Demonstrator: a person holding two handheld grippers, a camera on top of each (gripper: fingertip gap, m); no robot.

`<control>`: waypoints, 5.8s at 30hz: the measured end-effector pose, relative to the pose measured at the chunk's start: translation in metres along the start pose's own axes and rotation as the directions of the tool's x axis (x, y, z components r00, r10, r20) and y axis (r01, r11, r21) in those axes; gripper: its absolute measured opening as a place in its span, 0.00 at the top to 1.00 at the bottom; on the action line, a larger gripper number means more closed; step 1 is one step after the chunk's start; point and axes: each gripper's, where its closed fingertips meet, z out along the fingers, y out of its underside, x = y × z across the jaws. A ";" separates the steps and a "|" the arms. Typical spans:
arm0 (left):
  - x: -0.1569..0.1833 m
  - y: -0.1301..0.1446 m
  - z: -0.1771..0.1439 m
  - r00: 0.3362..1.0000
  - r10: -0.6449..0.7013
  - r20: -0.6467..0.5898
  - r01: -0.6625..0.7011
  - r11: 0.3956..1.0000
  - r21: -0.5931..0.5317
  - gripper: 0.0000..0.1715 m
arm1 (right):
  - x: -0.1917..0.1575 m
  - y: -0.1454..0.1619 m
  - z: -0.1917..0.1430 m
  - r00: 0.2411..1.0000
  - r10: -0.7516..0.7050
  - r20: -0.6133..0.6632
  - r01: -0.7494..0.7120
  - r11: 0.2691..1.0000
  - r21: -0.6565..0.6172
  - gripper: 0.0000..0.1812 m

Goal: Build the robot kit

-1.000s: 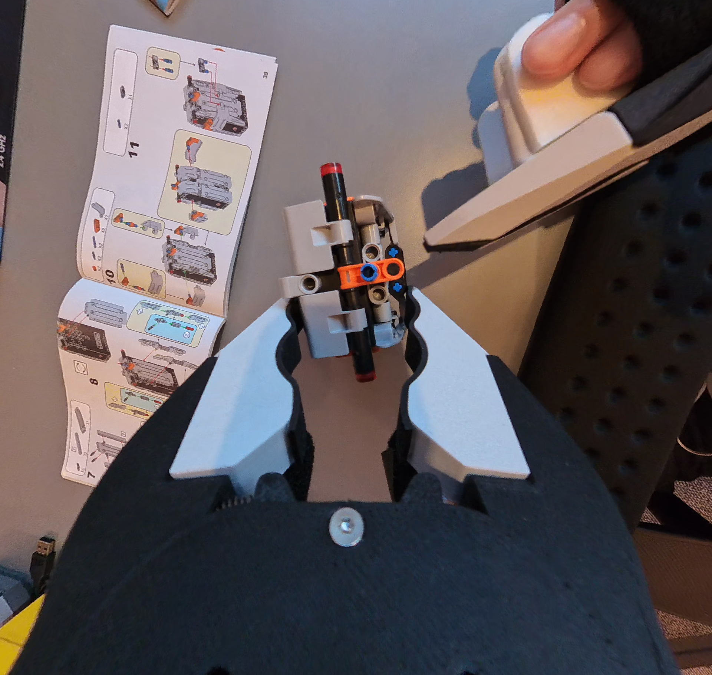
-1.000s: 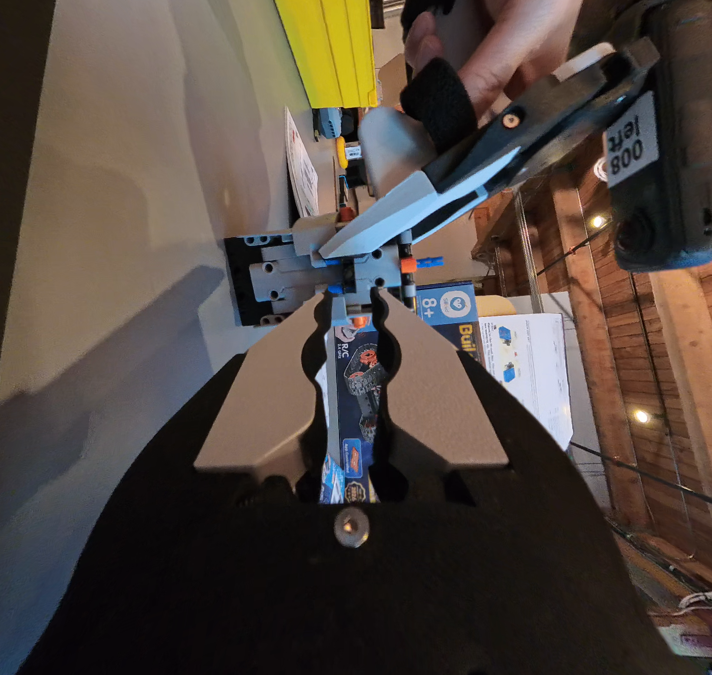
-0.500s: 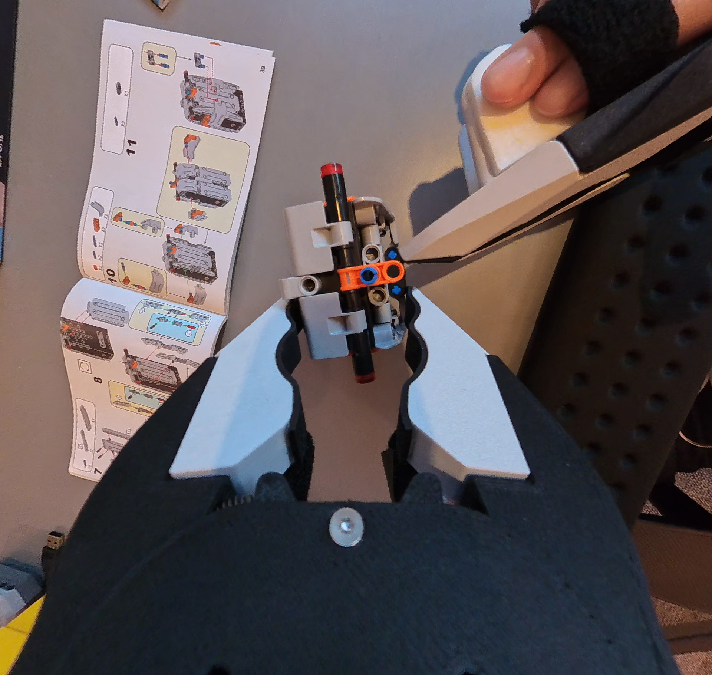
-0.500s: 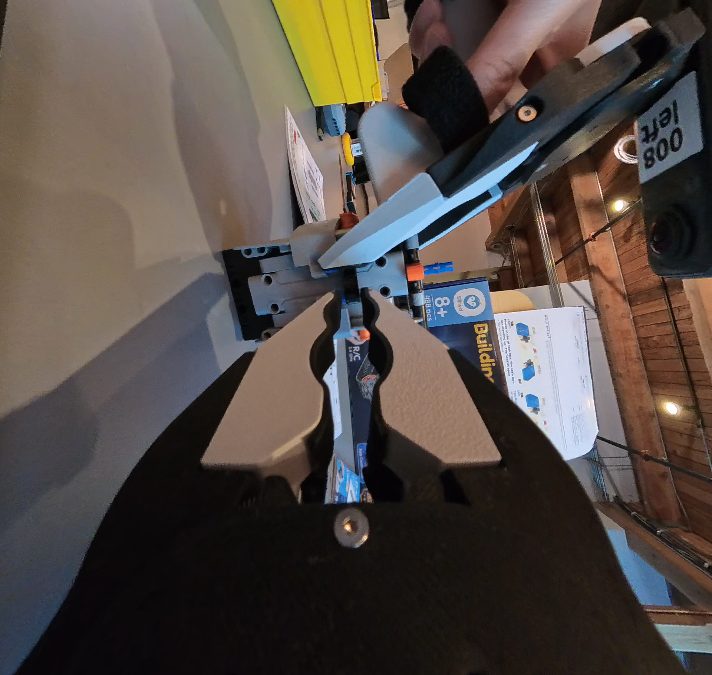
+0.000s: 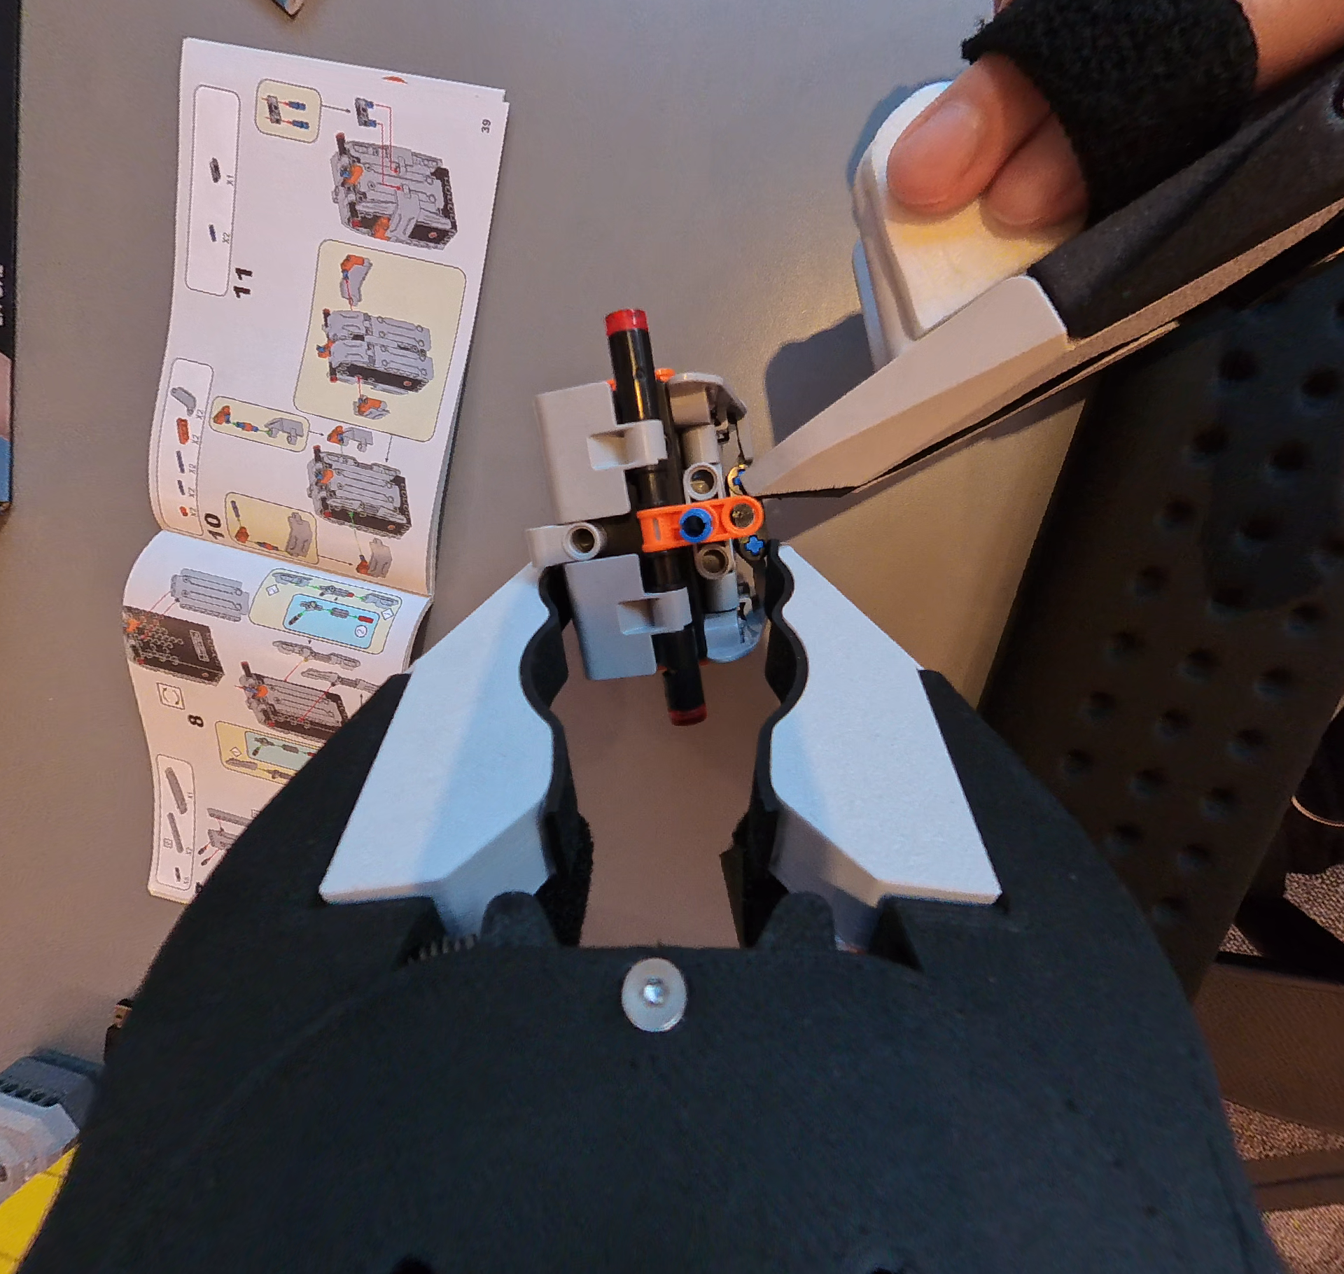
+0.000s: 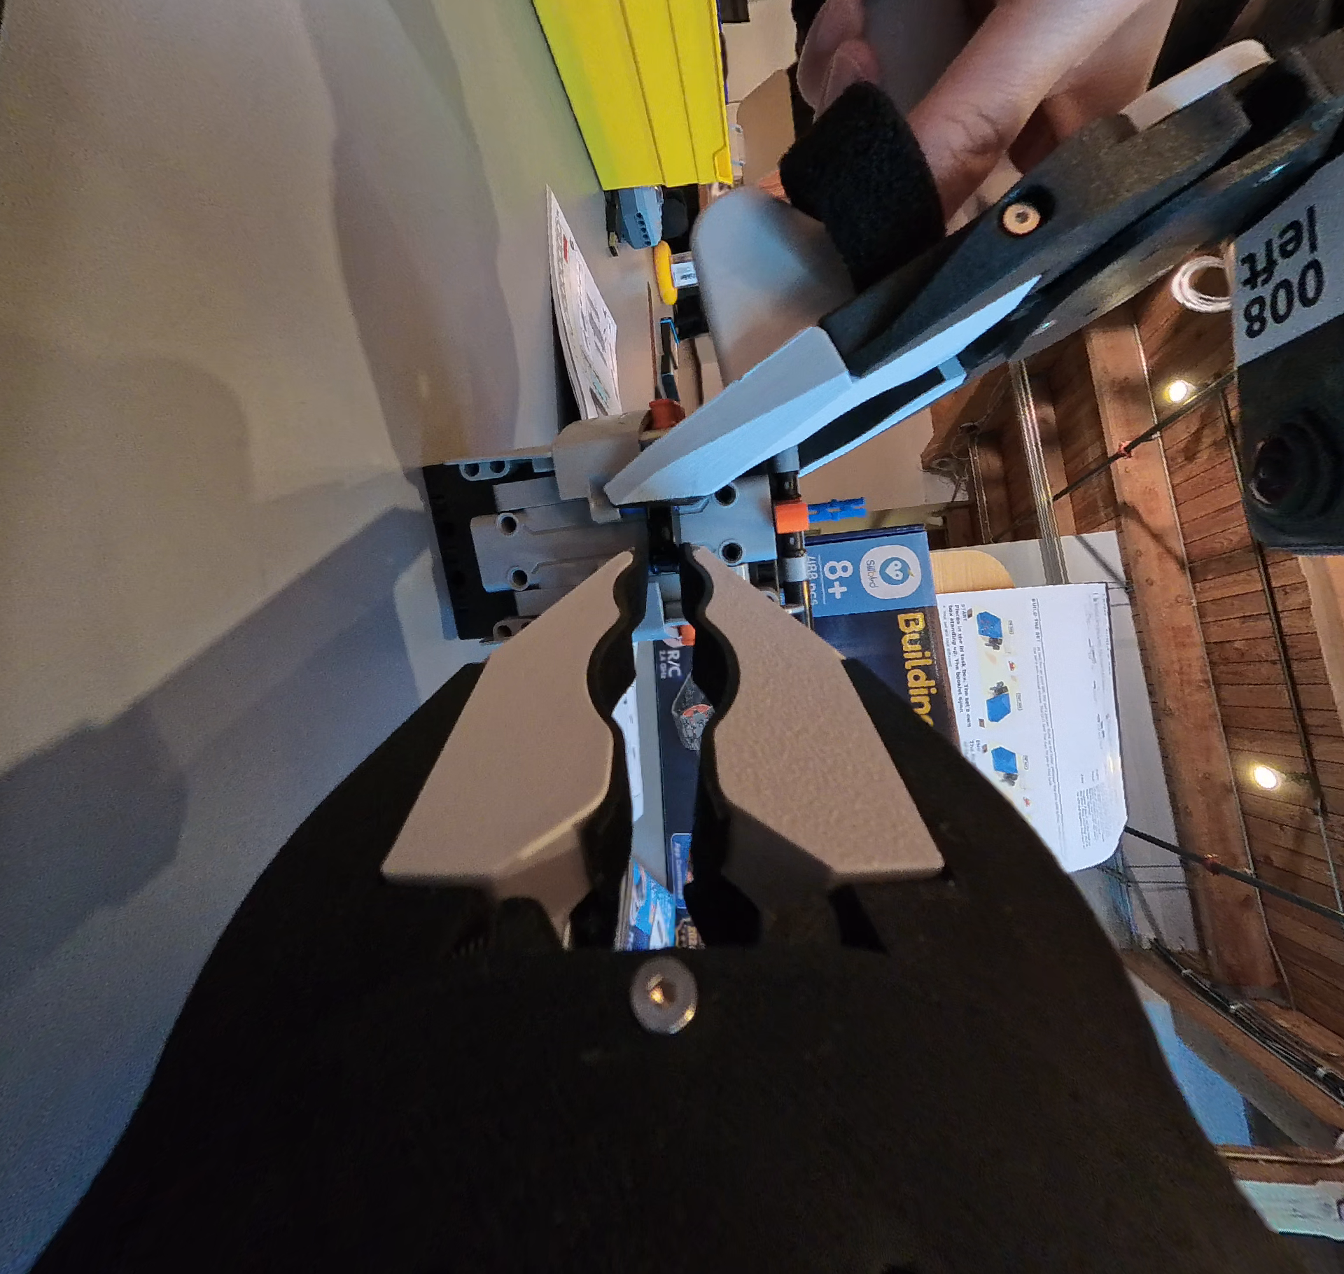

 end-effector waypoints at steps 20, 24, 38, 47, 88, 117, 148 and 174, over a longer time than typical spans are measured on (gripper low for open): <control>0.000 0.001 0.000 1.000 -0.001 -0.023 0.001 1.000 -0.022 0.70 | -0.006 -0.001 -0.002 0.987 -0.160 -0.035 0.160 0.987 0.024 0.81; 0.000 0.001 0.000 1.000 0.000 -0.025 -0.001 1.000 -0.025 0.70 | -0.012 0.000 0.000 0.975 -0.219 -0.023 0.219 0.976 0.009 0.83; 0.001 0.001 0.001 0.999 0.001 -0.046 -0.002 1.000 -0.029 0.70 | -0.008 0.002 0.000 0.981 -0.192 -0.027 0.192 0.981 0.011 0.87; 0.002 0.001 0.002 0.997 -0.003 -0.071 0.002 1.000 -0.016 0.70 | -0.008 0.003 -0.001 0.984 -0.175 -0.016 0.175 0.984 0.016 0.88; 0.001 0.006 0.009 0.972 -0.236 -0.025 0.210 0.809 0.550 0.62 | -0.006 0.005 0.002 0.977 -0.209 -0.040 0.209 0.978 -0.011 0.88; -0.022 -0.007 0.013 0.835 -0.348 -0.426 0.542 0.650 0.533 0.68 | 0.009 0.014 0.022 0.968 -0.083 0.237 0.075 0.996 0.043 0.88; -0.027 -0.006 0.013 0.851 -0.330 -0.408 0.519 0.650 0.556 0.68 | 0.006 0.016 0.022 0.913 -0.065 0.402 0.077 0.997 -0.015 0.86; -0.027 -0.005 0.013 0.862 -0.334 -0.381 0.503 0.659 0.560 0.68 | 0.006 0.016 0.024 0.917 -0.123 0.378 0.139 0.990 -0.014 0.86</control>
